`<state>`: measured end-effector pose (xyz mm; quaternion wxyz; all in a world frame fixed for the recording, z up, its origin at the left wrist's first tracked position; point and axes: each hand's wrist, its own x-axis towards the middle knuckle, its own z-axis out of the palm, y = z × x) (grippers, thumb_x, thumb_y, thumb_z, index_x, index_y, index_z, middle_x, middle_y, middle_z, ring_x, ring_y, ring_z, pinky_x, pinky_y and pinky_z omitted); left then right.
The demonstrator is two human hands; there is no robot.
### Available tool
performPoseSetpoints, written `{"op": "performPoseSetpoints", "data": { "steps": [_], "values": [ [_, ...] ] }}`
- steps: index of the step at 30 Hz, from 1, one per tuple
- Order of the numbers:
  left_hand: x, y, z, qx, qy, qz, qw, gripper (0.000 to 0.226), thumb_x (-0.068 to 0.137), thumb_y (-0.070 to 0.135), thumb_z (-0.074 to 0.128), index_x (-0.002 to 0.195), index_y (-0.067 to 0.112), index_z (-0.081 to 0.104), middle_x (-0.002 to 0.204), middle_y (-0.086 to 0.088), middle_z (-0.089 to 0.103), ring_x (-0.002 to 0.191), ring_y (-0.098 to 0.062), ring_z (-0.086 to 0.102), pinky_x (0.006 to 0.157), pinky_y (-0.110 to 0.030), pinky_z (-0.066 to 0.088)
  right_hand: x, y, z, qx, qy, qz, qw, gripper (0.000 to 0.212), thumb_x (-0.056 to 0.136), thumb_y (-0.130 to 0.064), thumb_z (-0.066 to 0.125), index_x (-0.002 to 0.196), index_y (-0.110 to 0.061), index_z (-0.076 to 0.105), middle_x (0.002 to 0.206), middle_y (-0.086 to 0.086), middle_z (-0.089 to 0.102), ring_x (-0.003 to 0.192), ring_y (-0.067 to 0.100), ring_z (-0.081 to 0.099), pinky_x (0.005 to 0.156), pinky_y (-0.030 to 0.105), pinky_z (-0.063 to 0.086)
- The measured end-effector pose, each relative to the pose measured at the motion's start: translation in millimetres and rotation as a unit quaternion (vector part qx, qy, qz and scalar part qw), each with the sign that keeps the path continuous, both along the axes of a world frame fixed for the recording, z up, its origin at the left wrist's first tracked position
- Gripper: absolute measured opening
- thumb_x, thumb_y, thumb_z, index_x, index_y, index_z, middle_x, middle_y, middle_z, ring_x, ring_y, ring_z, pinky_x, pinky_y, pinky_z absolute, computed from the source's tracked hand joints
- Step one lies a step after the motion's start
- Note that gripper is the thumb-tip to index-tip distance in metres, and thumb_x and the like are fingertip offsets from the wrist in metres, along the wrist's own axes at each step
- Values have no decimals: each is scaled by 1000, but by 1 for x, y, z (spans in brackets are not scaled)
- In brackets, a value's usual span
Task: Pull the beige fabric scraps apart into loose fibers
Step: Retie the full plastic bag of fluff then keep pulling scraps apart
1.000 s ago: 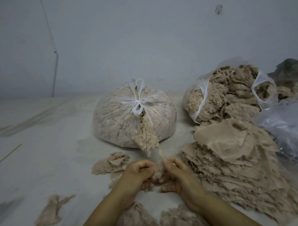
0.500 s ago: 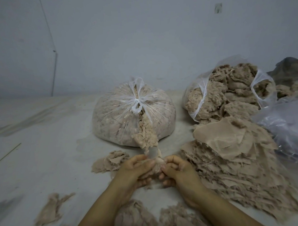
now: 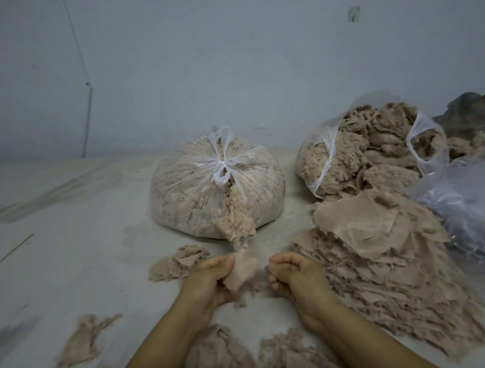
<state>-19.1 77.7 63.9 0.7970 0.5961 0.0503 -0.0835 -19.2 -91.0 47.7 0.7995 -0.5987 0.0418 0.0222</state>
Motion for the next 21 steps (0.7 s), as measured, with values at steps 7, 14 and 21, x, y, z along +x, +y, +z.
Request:
{"op": "performPoseSetpoints", "data": {
  "steps": [7, 14, 21],
  "values": [
    [-8, 3, -1, 91, -27, -82, 992, 20, 80, 19, 64, 83, 1, 72, 40, -1, 39, 34, -7, 30, 33, -15, 25, -8, 8, 4, -33, 20, 85, 996, 21, 84, -17, 71, 101, -6, 64, 66, 7, 63, 53, 13, 55, 45, 23, 48],
    [-7, -3, -1, 34, 18, -50, 998, 20, 94, 1, 50, 79, -3, 62, 61, -16, 65, 52, -18, 65, 49, -22, 55, -10, 8, 2, -12, 60, 93, 994, 10, 94, -1, 53, 97, 1, 62, 60, 9, 65, 51, 11, 61, 47, 19, 51],
    [-11, -7, 0, 131, -53, -75, 987, 19, 93, 10, 56, 82, 2, 70, 71, -16, 69, 57, -16, 63, 56, -27, 55, -2, 10, 18, -102, -39, 129, 986, 14, 85, -20, 69, 84, -7, 67, 57, 1, 59, 50, 10, 51, 46, 21, 38]
  ]
}}
